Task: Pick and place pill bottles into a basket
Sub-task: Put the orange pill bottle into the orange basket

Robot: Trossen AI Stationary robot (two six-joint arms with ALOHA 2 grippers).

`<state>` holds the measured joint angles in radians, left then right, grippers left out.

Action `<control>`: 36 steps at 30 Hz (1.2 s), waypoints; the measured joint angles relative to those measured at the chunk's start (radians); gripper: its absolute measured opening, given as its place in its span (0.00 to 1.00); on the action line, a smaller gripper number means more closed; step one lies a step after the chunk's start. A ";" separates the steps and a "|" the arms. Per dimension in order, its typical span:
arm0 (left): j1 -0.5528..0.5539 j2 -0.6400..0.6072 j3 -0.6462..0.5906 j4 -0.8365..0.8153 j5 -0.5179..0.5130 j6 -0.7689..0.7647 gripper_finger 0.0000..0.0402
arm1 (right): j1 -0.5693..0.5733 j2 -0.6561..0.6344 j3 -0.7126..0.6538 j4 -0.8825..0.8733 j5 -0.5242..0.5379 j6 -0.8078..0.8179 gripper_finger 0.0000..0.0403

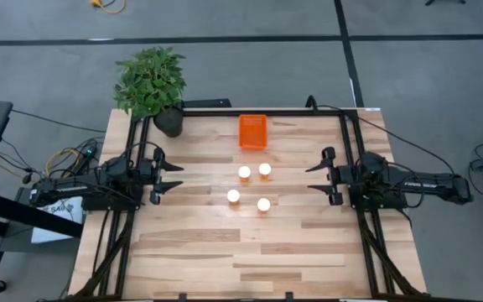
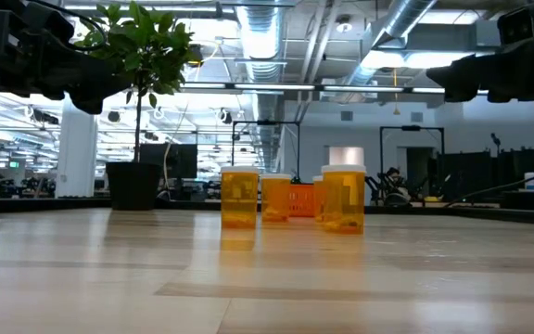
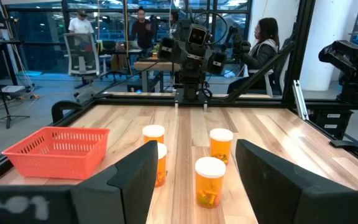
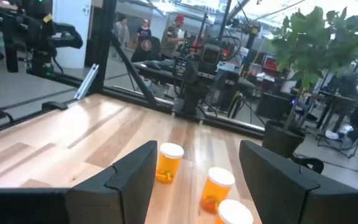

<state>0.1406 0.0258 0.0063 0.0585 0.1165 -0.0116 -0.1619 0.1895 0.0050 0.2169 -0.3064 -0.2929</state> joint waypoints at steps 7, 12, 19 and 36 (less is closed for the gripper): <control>0.000 0.000 0.000 0.000 0.000 0.000 0.52 | -0.003 0.000 0.000 0.005 0.004 0.026 0.56; 0.000 0.000 0.000 0.000 0.000 0.000 0.52 | 0.013 0.000 0.000 0.038 -0.003 0.206 0.56; 0.000 0.000 0.000 0.000 0.000 0.000 0.52 | 0.045 0.001 0.004 0.413 0.088 0.246 0.56; 0.000 0.000 0.000 0.000 0.000 0.000 0.52 | -0.080 0.666 1.014 -0.535 0.333 -0.005 0.56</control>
<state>0.1406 0.0257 0.0063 0.0584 0.1162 -0.0116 -0.2424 0.8558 1.0186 -0.3186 0.0271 -0.2979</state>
